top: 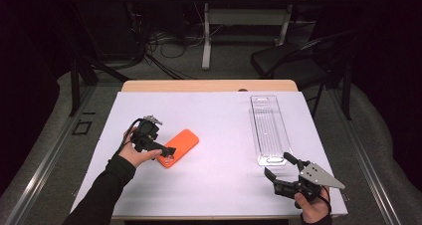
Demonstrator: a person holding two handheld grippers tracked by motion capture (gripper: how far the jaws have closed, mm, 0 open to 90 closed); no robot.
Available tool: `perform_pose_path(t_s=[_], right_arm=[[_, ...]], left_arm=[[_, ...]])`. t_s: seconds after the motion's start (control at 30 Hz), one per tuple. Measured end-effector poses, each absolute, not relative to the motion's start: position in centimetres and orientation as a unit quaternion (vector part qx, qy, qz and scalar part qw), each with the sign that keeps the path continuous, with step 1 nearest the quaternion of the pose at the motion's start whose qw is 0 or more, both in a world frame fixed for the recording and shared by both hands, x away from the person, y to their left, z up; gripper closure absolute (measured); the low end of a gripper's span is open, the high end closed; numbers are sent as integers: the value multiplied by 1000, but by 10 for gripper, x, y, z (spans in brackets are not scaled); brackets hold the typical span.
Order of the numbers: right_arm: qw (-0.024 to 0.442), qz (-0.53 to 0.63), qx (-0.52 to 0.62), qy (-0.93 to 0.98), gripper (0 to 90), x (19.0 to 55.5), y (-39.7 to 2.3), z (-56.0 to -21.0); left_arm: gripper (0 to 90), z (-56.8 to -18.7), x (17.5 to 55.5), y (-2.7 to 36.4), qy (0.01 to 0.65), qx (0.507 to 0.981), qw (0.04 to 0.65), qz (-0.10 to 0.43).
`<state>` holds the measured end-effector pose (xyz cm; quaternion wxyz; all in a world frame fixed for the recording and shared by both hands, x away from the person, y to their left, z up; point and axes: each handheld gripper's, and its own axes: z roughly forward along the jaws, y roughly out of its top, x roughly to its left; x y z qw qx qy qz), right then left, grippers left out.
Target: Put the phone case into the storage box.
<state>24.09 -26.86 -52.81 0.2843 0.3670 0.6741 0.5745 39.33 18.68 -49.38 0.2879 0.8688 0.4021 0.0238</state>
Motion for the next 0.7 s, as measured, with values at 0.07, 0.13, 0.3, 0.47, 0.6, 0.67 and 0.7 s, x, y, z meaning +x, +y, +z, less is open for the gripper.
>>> perform_pose_path(t_s=[0.07,0.13,0.3,0.47,0.6,0.67,0.7], right_arm=[[284,575,367,674,139,241,-268,-528],[284,576,366,673,139,241,-268,-529],[283,576,365,674,139,241,-268,-529],[282,576,365,675,139,241,-267,-529],[282,576,364,675,139,241,-267,-529],[282,577,364,675,139,241,-267,-529],[281,576,365,675,139,241,-267,-529]], left_arm=[[6,-495,395,184,404,869,284,23],[6,-496,397,183,405,870,282,21],[11,-497,403,179,406,871,276,20],[11,-497,408,174,406,873,270,19],[11,-496,413,169,405,874,266,19],[17,-496,414,167,404,875,267,19],[22,-496,415,165,403,876,263,19]])
